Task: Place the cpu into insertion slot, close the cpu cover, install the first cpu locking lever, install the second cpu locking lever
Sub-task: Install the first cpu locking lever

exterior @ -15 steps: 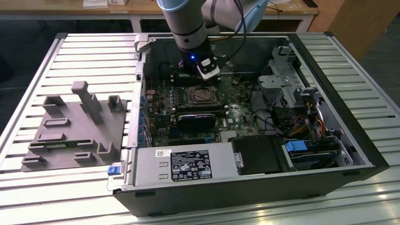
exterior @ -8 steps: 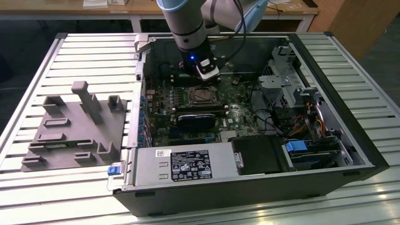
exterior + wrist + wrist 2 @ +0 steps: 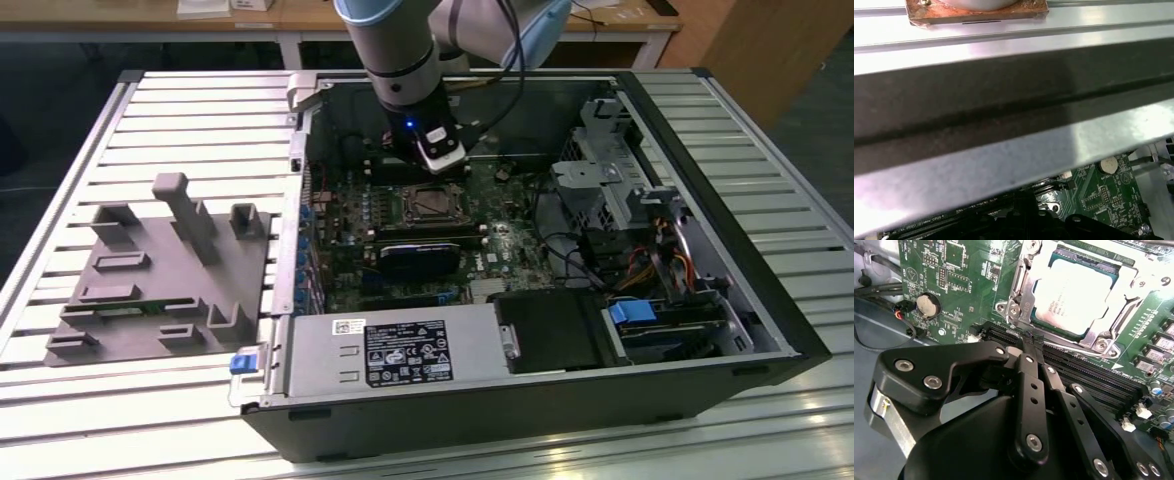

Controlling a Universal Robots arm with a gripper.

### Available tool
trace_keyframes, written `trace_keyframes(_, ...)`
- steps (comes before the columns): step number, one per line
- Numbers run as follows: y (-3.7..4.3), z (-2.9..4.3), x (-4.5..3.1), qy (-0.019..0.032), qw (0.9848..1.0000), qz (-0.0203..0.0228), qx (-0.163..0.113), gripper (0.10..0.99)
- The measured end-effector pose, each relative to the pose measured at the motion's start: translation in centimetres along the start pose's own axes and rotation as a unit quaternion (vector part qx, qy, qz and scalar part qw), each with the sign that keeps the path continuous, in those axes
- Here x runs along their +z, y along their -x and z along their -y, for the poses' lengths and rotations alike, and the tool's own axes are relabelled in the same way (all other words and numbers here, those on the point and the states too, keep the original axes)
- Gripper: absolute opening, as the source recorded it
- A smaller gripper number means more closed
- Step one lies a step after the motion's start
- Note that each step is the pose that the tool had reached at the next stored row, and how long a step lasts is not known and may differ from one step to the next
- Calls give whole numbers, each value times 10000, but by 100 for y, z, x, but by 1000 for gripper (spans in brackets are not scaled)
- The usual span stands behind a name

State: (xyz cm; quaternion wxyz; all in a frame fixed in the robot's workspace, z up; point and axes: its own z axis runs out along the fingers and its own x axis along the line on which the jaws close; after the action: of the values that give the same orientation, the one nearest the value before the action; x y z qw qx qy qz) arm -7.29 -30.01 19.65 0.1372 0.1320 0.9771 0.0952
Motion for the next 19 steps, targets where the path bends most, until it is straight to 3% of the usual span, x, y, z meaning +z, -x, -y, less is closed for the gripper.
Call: trace_keyframes(19,-19,-11,53,-153,9998,65,113,102)
